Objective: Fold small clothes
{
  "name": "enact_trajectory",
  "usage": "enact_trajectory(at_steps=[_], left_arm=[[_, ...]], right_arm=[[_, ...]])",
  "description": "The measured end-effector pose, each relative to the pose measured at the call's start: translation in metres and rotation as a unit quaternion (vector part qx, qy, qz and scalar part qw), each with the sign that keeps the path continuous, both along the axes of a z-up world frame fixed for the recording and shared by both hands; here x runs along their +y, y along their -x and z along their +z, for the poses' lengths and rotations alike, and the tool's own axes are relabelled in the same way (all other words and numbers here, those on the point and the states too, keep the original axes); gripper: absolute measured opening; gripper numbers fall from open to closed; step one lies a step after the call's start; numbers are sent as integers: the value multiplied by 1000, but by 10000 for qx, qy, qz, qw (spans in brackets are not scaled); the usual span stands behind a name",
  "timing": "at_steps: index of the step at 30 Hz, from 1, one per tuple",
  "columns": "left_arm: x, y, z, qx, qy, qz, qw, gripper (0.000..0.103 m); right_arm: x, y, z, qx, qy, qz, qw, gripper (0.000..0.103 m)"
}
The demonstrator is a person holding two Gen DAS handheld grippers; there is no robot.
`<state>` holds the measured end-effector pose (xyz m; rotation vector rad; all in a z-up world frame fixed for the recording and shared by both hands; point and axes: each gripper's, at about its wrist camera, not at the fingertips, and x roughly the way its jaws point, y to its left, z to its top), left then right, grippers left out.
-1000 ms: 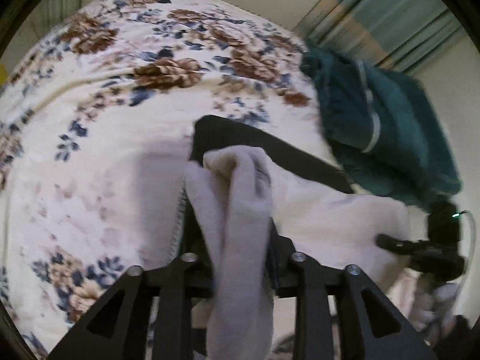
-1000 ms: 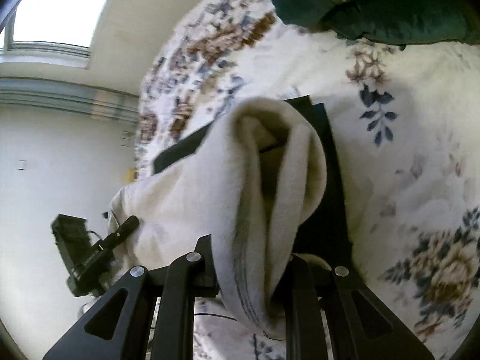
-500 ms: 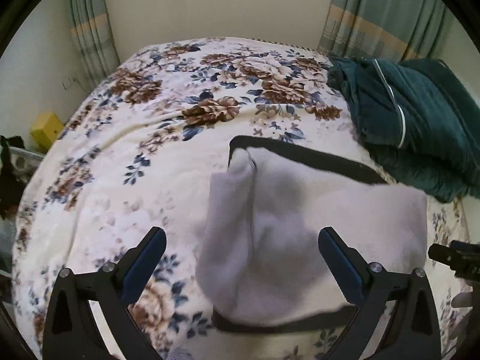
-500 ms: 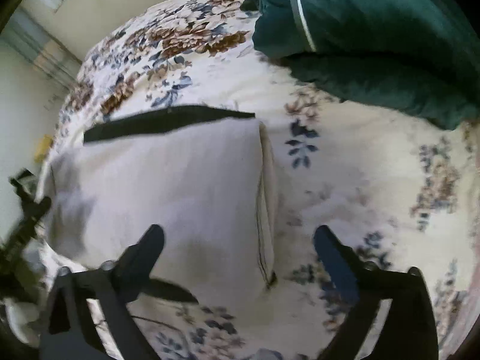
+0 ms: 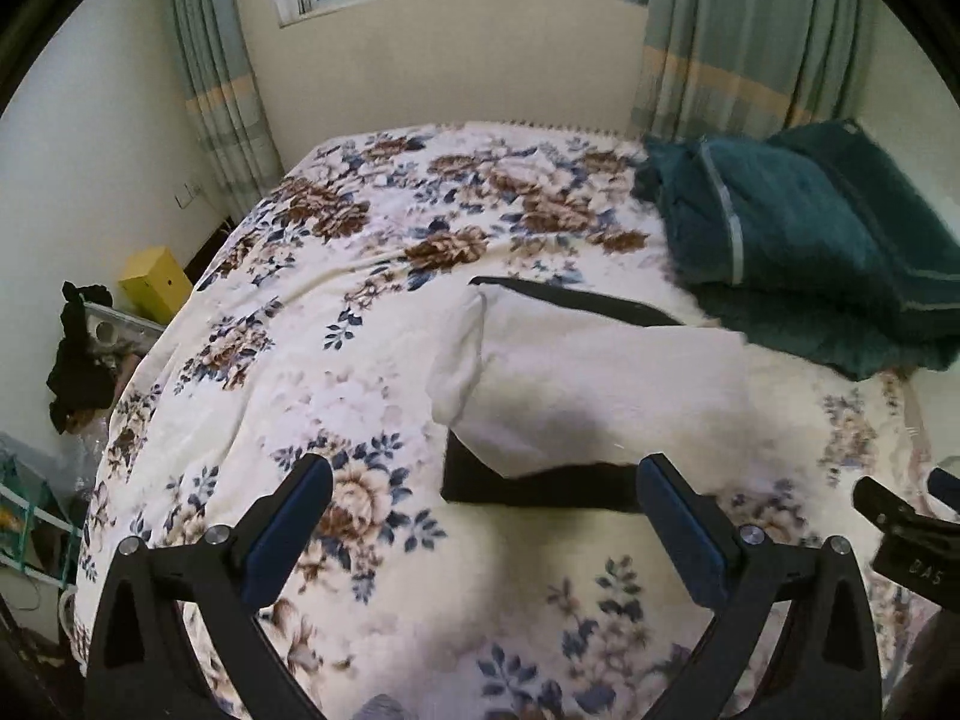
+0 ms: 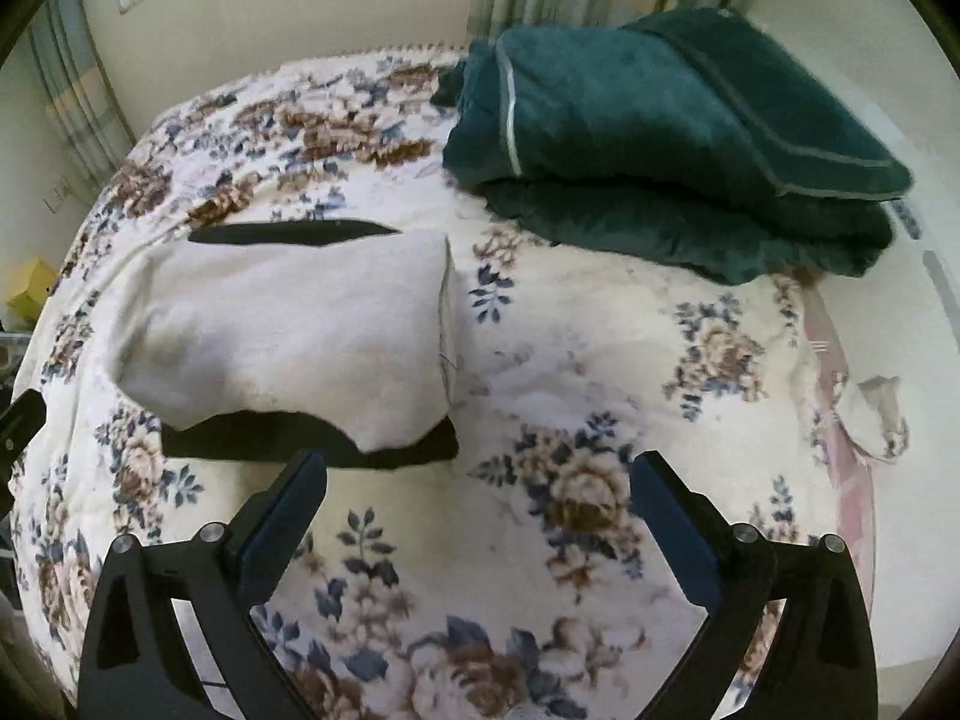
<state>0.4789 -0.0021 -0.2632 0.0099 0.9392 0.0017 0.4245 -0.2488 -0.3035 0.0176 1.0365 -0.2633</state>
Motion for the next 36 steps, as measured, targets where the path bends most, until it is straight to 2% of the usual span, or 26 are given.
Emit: enact_trajectory(at_steps=[12, 20, 27, 29, 36], left_arm=[[-12, 146, 121, -687, -116, -95, 9975, 103], [-13, 211, 180, -1016, 40, -130, 9947, 103], [-14, 257, 224, -1074, 209, -63, 9940, 103], [-14, 263, 234, -1073, 305, -131, 9937, 103], [-16, 276, 259, -1215, 154, -89, 9924, 103]], right_arm=[[26, 192, 170, -903, 299, 190, 9953, 102], [35, 305, 260, -1513, 352, 291, 9874, 102], [41, 368, 314, -1734, 291, 473, 9833, 102], [41, 379, 323, -1685, 218, 527, 9840, 102], [37, 396, 355, -1760, 172, 592, 9825, 102]])
